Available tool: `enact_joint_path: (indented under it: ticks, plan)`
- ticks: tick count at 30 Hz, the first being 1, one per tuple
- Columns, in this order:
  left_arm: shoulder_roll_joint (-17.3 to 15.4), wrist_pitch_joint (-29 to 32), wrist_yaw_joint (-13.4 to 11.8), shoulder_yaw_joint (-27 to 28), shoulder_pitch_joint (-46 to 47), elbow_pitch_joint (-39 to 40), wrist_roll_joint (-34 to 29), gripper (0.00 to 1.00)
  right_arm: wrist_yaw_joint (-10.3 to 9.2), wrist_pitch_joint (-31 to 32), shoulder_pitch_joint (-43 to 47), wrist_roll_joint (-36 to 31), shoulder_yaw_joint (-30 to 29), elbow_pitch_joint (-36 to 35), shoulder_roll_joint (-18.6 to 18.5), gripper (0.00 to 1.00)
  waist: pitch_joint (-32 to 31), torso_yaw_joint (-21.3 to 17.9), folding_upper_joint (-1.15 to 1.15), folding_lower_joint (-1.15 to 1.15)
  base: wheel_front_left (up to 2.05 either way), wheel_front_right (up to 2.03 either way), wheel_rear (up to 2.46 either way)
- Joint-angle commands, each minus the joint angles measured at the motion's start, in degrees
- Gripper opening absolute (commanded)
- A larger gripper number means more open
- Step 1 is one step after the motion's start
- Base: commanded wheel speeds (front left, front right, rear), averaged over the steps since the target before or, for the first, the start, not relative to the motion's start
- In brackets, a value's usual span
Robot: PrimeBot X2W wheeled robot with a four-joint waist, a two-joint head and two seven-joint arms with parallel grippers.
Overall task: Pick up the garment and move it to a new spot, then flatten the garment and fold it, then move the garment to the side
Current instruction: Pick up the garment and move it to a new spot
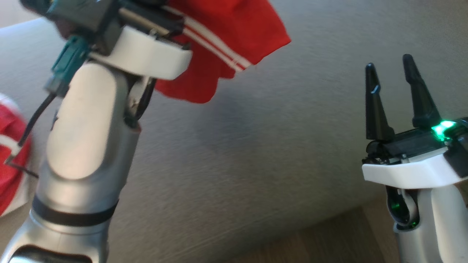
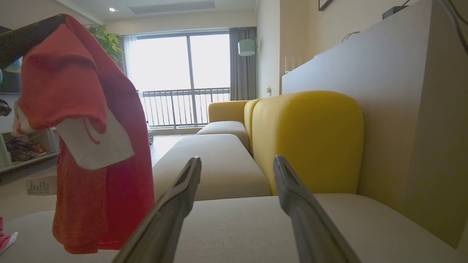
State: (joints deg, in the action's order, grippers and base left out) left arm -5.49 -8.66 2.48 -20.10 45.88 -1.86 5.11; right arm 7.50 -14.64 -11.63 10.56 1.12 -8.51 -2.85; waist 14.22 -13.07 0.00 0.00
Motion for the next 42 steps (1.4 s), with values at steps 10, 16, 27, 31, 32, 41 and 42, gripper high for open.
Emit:
enact_joint_path:
  ticks: [10,16,27,31,32,41,42]
  plan:
    - [-0.1,-1.8,0.8,-0.4,4.6,-4.8,2.3,0.0,-0.01,-0.4,-1.5,2.6,0.6,-2.3,0.0,1.0,3.0,-9.6,0.0,0.0,0.0,0.0,0.0]
    - [-8.7,-0.9,3.3,-2.1,4.9,-15.1,-0.4,0.0,-0.01,-0.4,-1.7,2.7,0.1,-2.3,0.0,1.0,3.8,-8.1,0.0,0.0,0.0,0.0,0.0]
    - [-12.2,-4.4,-5.4,2.3,6.1,-33.4,-1.7,1.0,-0.01,-0.4,-1.9,0.2,1.3,-1.5,0.0,1.0,2.9,-2.6,0.0,0.0,0.0,0.0,0.0]
    - [-10.7,-5.9,-7.1,3.4,4.3,-31.8,-0.4,1.0,-0.01,-0.4,-1.6,-0.6,1.2,-1.2,0.0,1.0,1.6,-0.5,0.0,0.0,0.0,0.0,0.0]
    - [-10.0,-6.1,-7.6,4.0,3.3,-30.5,0.4,1.0,-0.01,-0.4,-1.4,-0.9,1.1,-1.0,0.0,1.0,1.1,0.2,0.0,0.0,0.0,0.0,0.0]
    - [-4.6,-6.3,-12.7,10.4,-15.7,-7.6,4.8,1.0,-0.01,-0.4,1.7,-4.1,0.7,0.9,0.0,1.0,-3.9,7.0,0.0,0.0,0.0,0.0,0.0]
    - [-4.4,-6.3,-12.6,10.4,-18.2,-6.0,4.6,1.0,-0.01,-0.4,2.1,-4.4,0.7,1.2,0.0,1.0,-4.3,7.6,0.0,0.0,0.0,0.0,0.0]
